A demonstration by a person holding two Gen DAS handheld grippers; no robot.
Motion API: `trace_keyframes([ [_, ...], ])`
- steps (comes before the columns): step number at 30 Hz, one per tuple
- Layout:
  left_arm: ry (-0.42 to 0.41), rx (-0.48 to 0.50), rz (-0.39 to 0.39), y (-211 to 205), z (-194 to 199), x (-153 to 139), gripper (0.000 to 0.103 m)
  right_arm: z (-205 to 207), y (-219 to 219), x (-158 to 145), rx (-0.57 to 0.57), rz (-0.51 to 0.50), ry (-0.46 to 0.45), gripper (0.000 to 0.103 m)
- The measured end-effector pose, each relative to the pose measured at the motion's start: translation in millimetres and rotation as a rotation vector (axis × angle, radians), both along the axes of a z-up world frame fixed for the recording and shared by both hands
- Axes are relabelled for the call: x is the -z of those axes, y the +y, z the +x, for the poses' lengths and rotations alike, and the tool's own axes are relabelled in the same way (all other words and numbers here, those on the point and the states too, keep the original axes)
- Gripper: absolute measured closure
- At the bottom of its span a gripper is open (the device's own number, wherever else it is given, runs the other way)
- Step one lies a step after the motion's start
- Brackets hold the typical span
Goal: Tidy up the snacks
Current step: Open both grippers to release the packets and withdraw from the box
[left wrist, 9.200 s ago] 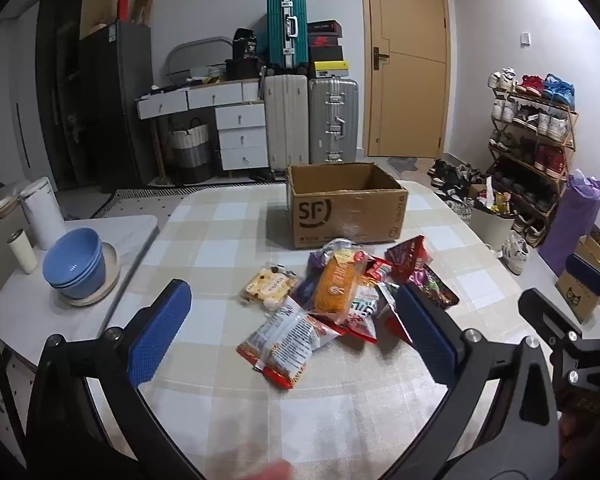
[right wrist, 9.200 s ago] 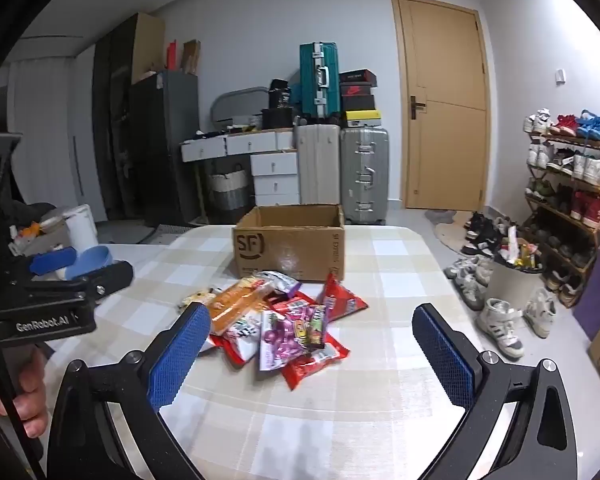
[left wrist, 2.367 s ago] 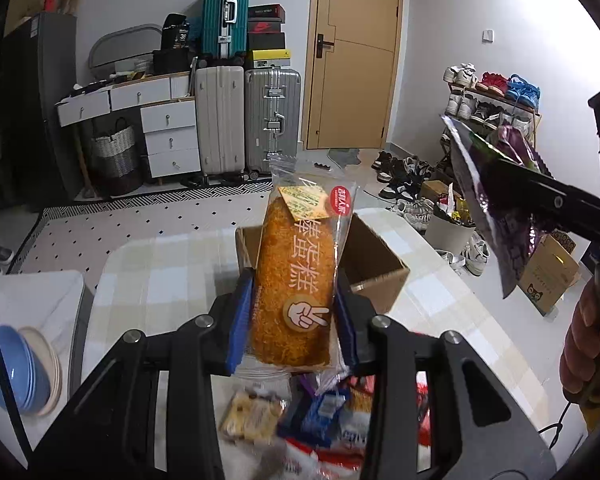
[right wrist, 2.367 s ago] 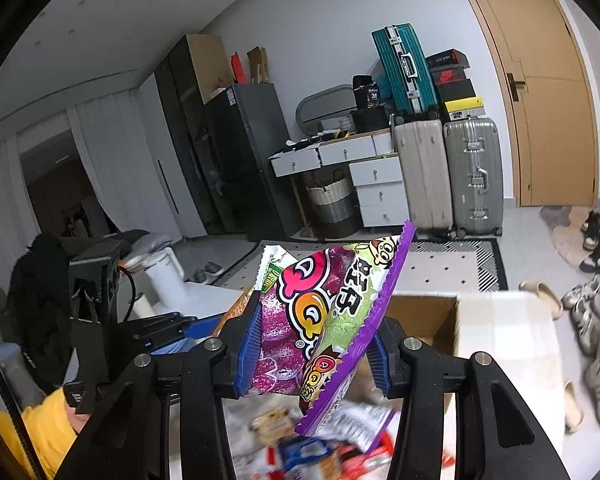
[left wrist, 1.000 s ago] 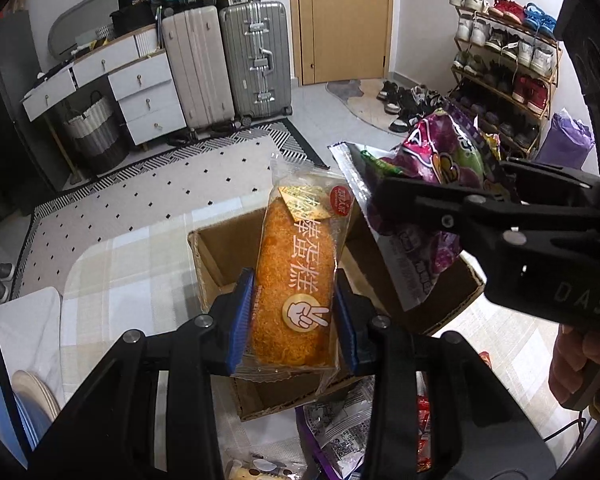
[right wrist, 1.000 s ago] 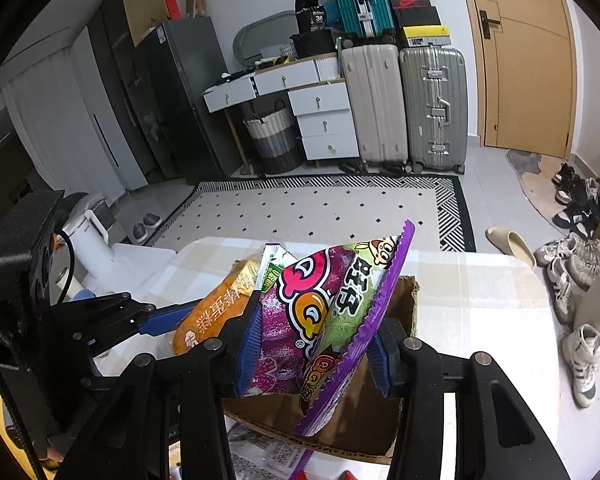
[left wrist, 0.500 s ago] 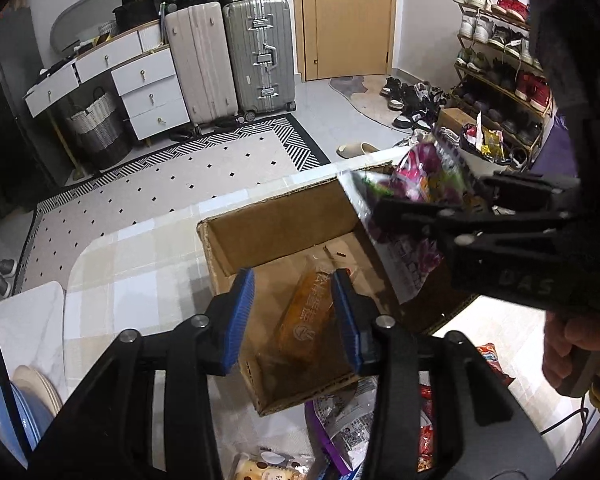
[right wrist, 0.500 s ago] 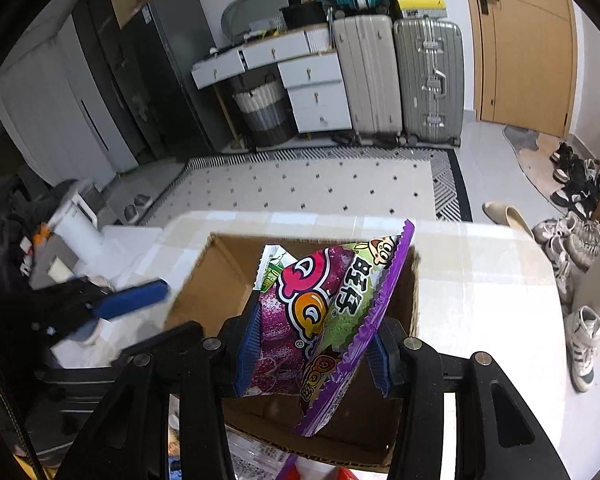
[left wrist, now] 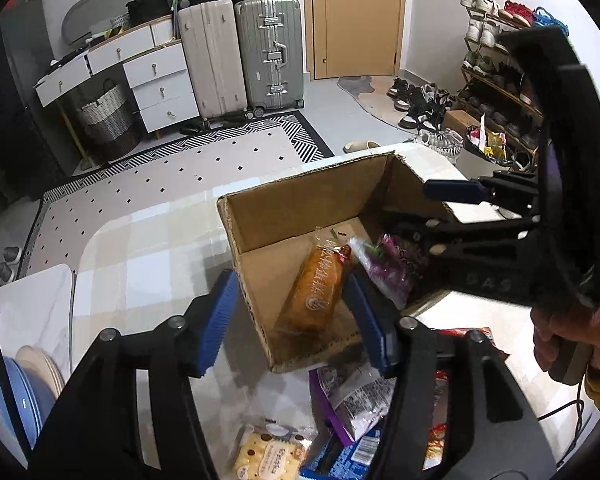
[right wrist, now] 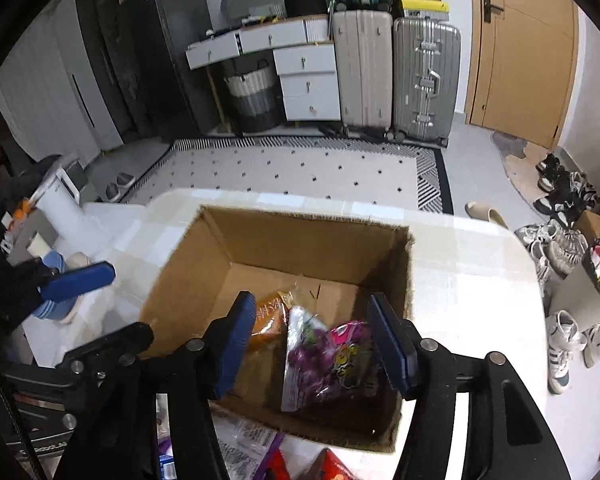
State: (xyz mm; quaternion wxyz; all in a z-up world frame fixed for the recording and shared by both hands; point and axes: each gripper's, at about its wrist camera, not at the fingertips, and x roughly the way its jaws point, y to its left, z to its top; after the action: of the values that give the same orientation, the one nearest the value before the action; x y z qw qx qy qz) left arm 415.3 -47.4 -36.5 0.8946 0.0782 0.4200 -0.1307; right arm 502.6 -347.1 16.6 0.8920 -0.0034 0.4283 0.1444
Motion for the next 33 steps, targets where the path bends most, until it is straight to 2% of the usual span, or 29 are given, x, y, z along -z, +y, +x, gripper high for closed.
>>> trace_keyframes([
  [2, -0.010, -0.003, -0.001, 2, -10, -6, 0.046, -10, -2, -10, 0.000, 0.007, -0.021, 0.043],
  [4, -0.025, -0.016, 0.003, 5, -24, -14, 0.037, -24, -4, -24, 0.003, 0.018, -0.050, 0.043],
  [9, -0.074, -0.039, -0.022, 14, -65, -41, 0.027, -72, -10, -62, 0.005, 0.063, -0.121, 0.042],
  [14, -0.136, -0.042, -0.037, 16, -114, -77, 0.024, -129, -8, -105, -0.011, 0.083, -0.227, 0.026],
  [16, -0.167, -0.045, -0.047, 19, -139, -92, 0.022, -158, -7, -124, -0.012, 0.092, -0.280, 0.014],
  [22, -0.260, -0.083, -0.098, 44, -215, -130, 0.016, -231, -8, -165, -0.018, 0.124, -0.404, 0.003],
  [26, -0.326, -0.116, -0.120, 63, -261, -148, 0.009, -283, -8, -176, -0.022, 0.107, -0.495, 0.001],
  [27, -0.343, -0.122, -0.126, 67, -271, -151, 0.001, -296, -9, -176, -0.023, 0.107, -0.513, 0.001],
  [33, -0.458, -0.162, -0.144, 88, -324, -155, 0.000, -366, -23, -160, 0.004, 0.126, -0.617, 0.001],
])
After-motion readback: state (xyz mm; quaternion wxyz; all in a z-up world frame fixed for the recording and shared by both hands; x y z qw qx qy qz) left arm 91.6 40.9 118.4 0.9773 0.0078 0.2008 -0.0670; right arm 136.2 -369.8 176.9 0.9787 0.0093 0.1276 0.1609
